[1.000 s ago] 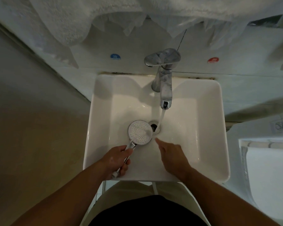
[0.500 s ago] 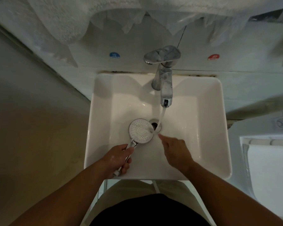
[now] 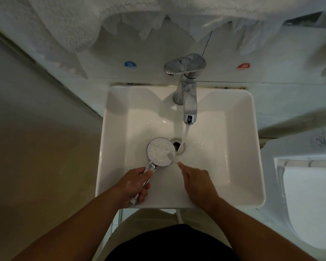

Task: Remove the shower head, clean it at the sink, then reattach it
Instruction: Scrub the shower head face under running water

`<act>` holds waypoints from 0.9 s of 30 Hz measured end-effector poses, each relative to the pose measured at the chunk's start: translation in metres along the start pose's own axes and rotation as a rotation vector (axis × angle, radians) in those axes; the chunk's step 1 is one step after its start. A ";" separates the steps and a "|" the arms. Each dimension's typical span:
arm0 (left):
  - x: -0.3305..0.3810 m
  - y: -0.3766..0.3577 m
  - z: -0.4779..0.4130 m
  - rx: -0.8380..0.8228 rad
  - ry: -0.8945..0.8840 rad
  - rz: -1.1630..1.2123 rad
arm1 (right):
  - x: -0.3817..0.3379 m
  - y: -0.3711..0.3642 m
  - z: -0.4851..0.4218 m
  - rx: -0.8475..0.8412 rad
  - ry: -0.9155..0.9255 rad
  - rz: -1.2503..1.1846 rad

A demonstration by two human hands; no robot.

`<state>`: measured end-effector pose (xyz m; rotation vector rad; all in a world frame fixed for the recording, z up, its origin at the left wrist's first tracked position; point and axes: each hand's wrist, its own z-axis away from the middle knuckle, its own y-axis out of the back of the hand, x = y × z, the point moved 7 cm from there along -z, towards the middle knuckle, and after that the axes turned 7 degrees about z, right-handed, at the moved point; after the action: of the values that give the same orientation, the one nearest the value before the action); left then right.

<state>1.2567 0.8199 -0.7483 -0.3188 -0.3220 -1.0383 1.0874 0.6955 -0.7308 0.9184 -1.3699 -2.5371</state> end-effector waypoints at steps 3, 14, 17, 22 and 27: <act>0.000 0.000 -0.001 0.003 0.003 0.007 | 0.004 0.003 0.000 -0.013 0.003 -0.017; 0.000 0.002 -0.003 0.012 -0.012 -0.009 | 0.006 0.002 -0.008 -0.015 0.018 0.009; -0.001 0.002 -0.004 0.007 -0.008 0.005 | 0.005 0.009 -0.032 0.052 -0.015 -0.008; -0.001 0.003 -0.003 0.013 -0.016 0.006 | -0.005 -0.001 0.002 -0.002 0.001 -0.036; -0.001 0.001 -0.002 0.007 -0.006 0.041 | 0.005 0.009 -0.028 0.077 -0.040 -0.017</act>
<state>1.2576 0.8205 -0.7508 -0.3207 -0.3234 -0.9958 1.0974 0.6684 -0.7372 0.9008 -1.4868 -2.5448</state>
